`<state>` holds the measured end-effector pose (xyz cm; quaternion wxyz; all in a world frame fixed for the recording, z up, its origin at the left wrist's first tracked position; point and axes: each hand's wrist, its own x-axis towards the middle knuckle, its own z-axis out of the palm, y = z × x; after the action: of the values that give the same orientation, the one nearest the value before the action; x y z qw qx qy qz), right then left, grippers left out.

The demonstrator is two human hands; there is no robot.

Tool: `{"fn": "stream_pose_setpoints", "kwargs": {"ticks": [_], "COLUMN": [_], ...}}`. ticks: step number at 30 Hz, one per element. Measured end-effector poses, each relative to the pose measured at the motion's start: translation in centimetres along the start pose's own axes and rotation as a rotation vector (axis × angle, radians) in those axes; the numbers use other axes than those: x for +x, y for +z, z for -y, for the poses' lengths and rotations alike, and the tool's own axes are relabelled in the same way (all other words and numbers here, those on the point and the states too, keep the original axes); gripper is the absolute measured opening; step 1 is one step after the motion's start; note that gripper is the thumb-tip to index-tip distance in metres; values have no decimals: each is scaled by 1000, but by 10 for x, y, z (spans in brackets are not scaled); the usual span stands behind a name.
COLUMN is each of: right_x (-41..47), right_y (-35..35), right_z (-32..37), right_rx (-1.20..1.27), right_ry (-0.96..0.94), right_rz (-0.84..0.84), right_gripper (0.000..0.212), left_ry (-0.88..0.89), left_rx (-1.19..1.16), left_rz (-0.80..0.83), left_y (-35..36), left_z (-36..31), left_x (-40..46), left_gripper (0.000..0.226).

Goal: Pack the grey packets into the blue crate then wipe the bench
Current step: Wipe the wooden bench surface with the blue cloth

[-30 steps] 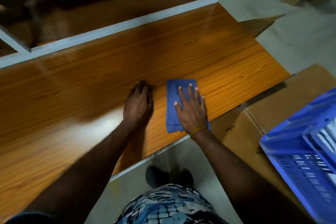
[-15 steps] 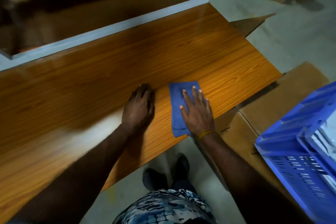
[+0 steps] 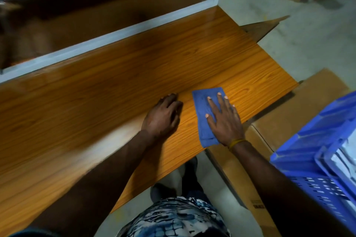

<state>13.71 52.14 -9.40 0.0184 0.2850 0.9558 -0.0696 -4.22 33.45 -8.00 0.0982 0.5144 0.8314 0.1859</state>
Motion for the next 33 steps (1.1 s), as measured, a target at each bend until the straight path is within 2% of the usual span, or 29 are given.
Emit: {"fn": "stream_pose_setpoints", "kwargs": {"ticks": [5,7,11,13,16,18,20,23,24,29,33], "right_x": [40,40,17,25,53,63,58,39,40,82,110], "right_y": [-5,-3,0,-3,-11,-13,-9,-1,-1,-15,-26], "right_z": [-8,6,-8,-42,-83,-82,-61,-40,-44,-118,-150], "right_rx": [31,21,-14,-10,56,114,79,32,34,142,210], "right_ry": [391,362,88,164,483,618,608,438,435,812,966], "right_rz": [-106,-141,-105,-103,-162,-195,-227,-219,-221,-241,-283], "right_gripper": [62,62,62,61,63,64,63,62,62,61,60], "left_ry": [-3,-11,-16,-6,-3,10,37,50,61,45,26], "left_rx": [19,15,-4,-30,-66,-75,-51,-45,-53,-36,-40], "left_rz": [7,14,13,37,93,98,55,33,26,77,75], "left_y": [5,6,8,8,9,11,15,19,20,20,18], "left_z": [-6,-14,-29,-32,-34,-39,-44,-47,-48,-51,-53], "left_x": [17,28,50,60,78,89,100,116,120,137,150], "left_gripper": [46,46,48,49,54,55,51,49,48,52,53]}}
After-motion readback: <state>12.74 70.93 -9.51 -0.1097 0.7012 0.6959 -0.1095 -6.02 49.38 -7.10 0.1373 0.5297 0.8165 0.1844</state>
